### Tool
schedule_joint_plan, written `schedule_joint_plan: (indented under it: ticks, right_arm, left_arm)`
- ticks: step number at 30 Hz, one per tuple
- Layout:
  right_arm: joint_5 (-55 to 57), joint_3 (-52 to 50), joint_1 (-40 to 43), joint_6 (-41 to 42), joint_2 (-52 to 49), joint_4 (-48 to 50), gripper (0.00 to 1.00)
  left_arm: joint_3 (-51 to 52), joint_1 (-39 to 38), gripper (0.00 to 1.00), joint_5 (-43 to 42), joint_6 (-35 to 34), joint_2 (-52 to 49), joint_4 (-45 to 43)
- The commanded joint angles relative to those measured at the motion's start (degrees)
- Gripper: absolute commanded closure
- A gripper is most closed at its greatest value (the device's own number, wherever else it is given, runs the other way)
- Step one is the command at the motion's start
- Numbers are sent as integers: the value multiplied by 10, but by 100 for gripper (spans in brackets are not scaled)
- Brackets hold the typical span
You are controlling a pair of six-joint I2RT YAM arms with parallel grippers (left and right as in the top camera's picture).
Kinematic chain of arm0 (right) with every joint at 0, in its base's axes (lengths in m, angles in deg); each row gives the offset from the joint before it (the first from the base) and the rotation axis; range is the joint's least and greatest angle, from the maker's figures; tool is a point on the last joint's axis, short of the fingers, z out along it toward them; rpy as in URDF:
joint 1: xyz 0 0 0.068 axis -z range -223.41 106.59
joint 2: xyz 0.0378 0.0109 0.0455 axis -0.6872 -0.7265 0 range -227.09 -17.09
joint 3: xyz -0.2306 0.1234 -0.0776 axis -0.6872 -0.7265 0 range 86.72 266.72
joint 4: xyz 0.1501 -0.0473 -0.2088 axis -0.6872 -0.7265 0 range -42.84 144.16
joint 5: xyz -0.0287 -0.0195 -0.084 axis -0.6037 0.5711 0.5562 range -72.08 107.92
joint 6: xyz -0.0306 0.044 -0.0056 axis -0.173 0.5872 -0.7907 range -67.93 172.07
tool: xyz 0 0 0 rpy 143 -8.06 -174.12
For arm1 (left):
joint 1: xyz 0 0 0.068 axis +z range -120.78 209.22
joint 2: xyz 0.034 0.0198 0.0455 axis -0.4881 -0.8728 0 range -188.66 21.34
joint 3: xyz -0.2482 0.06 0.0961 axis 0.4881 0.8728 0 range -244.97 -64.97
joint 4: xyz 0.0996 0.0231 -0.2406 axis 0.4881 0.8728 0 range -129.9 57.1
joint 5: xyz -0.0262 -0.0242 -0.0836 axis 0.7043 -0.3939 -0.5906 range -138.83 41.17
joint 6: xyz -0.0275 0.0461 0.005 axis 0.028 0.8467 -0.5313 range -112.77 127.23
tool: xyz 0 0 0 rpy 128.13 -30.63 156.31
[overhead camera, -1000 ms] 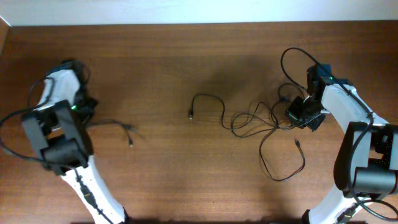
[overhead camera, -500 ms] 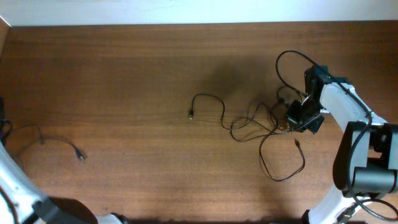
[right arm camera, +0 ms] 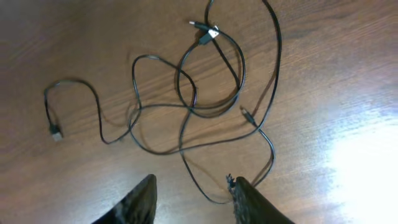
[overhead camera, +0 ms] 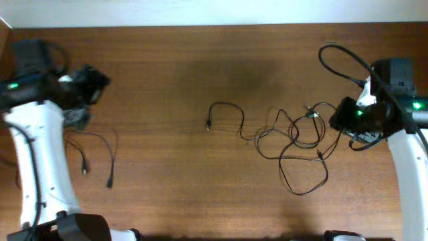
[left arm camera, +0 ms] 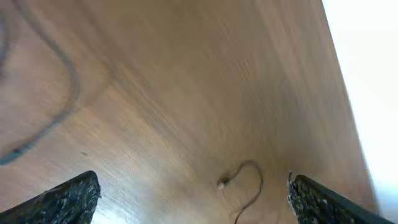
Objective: Untangle cables
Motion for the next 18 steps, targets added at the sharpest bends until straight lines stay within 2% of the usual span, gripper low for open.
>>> schedule_joint_plan:
  ticks: [1, 2, 5, 6, 10, 13, 15, 18]
  right_arm:
    - [-4, 7, -3, 0, 7, -15, 55]
    - [-4, 7, -3, 0, 8, -22, 53]
    - [-1, 7, -2, -1, 22, -55, 53]
    - [1, 7, 3, -1, 42, -66, 53]
    - [3, 7, 43, -1, 150, -86, 52]
    - [3, 7, 43, -1, 204, -95, 44]
    - [3, 6, 43, -1, 224, -98, 39]
    - [3, 1, 42, -3, 223, -106, 38]
  left_arm:
    - [-1, -123, 1, 21, 39, -2, -18]
    - [-1, -171, 1, 21, 62, -7, -33]
    - [-1, -300, 1, 23, 48, -43, -78]
    - [-1, -356, 1, 22, -7, -76, -102]
    - [-1, -475, 1, -25, -105, -182, -195]
    - [-1, -538, 1, -25, -112, -248, -252]
    - [-1, -561, 1, -25, -192, -276, -250]
    - [-1, -562, 1, -22, -282, -292, -243]
